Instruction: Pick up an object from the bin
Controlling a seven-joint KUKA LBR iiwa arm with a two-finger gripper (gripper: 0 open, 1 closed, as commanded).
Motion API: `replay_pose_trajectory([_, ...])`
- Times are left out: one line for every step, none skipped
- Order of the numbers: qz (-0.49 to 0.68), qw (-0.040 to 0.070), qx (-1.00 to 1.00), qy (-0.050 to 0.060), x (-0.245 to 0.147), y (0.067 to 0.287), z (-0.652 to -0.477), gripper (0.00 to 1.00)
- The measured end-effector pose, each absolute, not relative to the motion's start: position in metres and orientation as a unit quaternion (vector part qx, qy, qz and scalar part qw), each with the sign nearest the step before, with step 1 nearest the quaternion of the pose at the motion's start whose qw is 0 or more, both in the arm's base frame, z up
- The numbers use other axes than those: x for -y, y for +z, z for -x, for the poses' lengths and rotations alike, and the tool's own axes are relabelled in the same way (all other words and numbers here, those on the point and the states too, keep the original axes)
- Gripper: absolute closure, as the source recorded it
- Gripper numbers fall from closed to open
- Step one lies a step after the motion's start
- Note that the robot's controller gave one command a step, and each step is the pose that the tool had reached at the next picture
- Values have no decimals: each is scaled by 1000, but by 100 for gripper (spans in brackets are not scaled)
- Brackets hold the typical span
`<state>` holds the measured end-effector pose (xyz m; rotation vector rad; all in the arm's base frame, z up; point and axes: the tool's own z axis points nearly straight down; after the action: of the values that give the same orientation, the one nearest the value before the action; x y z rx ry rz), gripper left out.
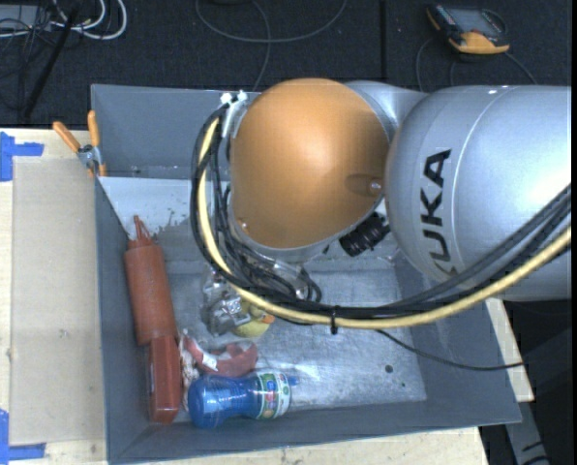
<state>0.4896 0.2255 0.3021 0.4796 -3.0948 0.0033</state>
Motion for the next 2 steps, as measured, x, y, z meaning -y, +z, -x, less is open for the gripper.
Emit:
replay_pose_trajectory([-112,-7,994,-2,-221,317,-511,100])
replay_pose_trajectory([-272,4,962,0,-220,149,-498,100])
